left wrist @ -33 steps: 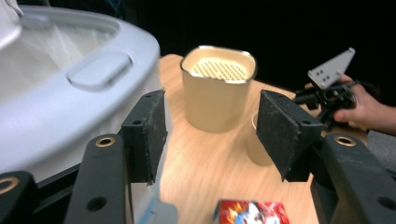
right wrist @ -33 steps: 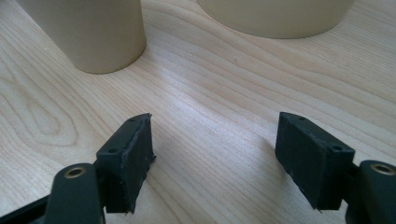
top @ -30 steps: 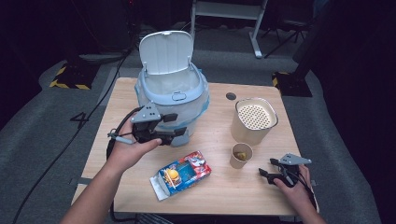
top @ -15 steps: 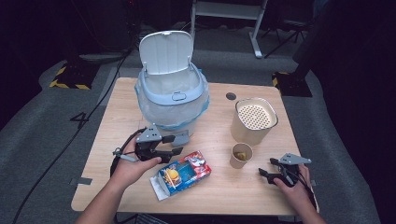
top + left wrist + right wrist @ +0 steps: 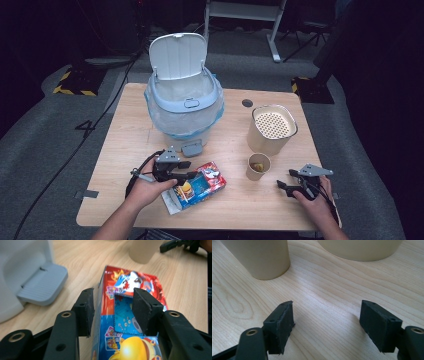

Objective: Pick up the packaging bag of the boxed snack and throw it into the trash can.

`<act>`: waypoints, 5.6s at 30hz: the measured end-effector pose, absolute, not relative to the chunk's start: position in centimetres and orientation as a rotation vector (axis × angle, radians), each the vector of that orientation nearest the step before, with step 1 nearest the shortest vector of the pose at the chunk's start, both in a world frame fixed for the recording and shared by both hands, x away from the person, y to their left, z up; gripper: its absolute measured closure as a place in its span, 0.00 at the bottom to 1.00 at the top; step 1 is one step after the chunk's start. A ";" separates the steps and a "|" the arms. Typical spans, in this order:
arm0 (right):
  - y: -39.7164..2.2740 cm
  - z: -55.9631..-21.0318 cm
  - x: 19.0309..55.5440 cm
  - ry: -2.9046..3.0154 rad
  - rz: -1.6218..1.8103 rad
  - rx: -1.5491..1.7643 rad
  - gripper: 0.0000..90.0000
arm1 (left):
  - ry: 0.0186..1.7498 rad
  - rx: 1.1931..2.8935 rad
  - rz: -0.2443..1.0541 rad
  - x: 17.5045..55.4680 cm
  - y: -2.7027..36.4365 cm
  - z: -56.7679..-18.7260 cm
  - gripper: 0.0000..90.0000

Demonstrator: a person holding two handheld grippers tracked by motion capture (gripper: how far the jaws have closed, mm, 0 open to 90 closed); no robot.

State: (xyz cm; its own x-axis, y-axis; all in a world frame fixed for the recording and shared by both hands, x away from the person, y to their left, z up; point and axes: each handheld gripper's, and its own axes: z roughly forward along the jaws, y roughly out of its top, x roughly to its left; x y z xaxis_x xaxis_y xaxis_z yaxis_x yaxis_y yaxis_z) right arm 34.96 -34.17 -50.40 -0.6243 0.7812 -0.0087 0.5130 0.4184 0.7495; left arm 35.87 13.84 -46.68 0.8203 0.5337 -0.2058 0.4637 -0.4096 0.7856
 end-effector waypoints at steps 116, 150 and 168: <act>-33.9 -50.4 35.1 2.314 1.036 1.121 0.29 | 0.715 1.442 0.775 45.2 15.8 -22.4 0.83; -33.9 -50.4 35.1 2.312 1.038 1.124 0.29 | 0.817 1.421 0.894 48.6 15.7 -23.1 0.83; -33.9 -50.4 35.1 2.312 1.039 1.123 0.29 | 0.906 1.555 0.818 49.8 15.1 -24.3 0.78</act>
